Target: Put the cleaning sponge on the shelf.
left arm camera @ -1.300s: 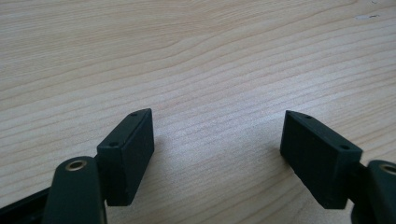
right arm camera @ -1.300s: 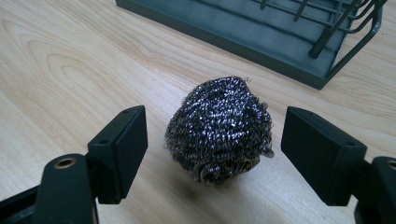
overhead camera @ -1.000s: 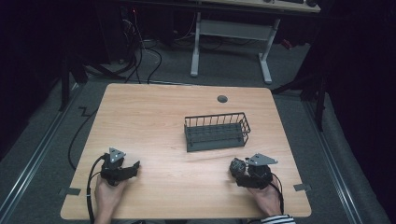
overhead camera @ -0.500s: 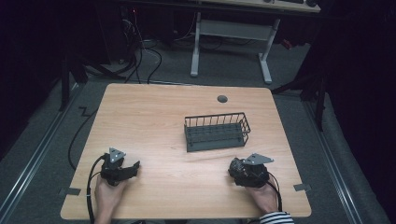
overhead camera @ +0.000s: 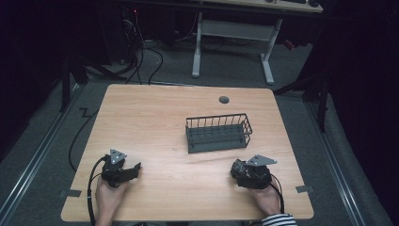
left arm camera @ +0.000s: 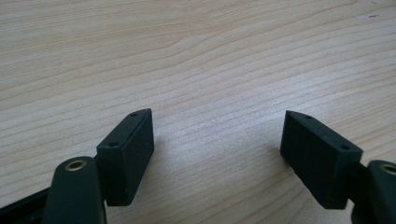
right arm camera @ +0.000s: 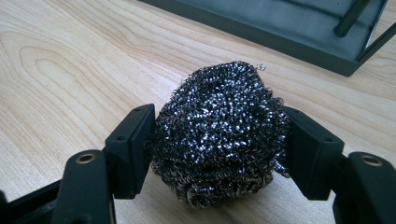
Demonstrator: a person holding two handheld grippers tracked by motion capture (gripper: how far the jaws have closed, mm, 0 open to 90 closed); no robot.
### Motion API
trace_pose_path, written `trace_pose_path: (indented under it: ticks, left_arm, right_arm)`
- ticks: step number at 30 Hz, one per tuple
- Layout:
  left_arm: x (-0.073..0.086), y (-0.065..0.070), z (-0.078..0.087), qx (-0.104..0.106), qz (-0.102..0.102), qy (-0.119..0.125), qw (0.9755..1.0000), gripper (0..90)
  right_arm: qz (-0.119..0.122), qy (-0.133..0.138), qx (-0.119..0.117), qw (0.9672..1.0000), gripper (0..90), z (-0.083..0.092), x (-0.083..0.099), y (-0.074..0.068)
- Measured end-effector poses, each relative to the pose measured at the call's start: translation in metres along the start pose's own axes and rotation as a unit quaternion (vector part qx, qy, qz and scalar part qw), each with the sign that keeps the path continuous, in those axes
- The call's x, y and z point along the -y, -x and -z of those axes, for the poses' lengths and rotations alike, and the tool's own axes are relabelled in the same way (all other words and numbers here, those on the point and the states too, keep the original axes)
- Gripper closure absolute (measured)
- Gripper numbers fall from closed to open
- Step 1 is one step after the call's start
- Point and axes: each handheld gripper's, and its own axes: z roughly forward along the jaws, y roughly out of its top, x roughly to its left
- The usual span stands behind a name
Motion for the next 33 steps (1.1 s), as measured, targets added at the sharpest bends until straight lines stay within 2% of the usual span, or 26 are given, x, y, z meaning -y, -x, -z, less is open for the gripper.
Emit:
trace_pose_path:
  ticks: [10,20,33]
  left_arm:
    - [0.000,0.000,0.000,0.000,0.000,0.000,1.0000,26.4]
    - [0.000,0.000,0.000,0.001,0.000,0.000,1.0000,26.4]
    - [0.000,0.000,0.000,0.001,0.000,0.000,1.0000,26.2]
  right_arm:
    - [0.010,0.007,-0.004,0.9999,32.9,0.004,-0.003,-0.003]
    - [0.010,0.019,-0.021,0.9996,33.6,0.011,-0.009,-0.005]
    - [0.020,0.041,-0.042,0.9981,34.1,0.028,-0.032,-0.006]
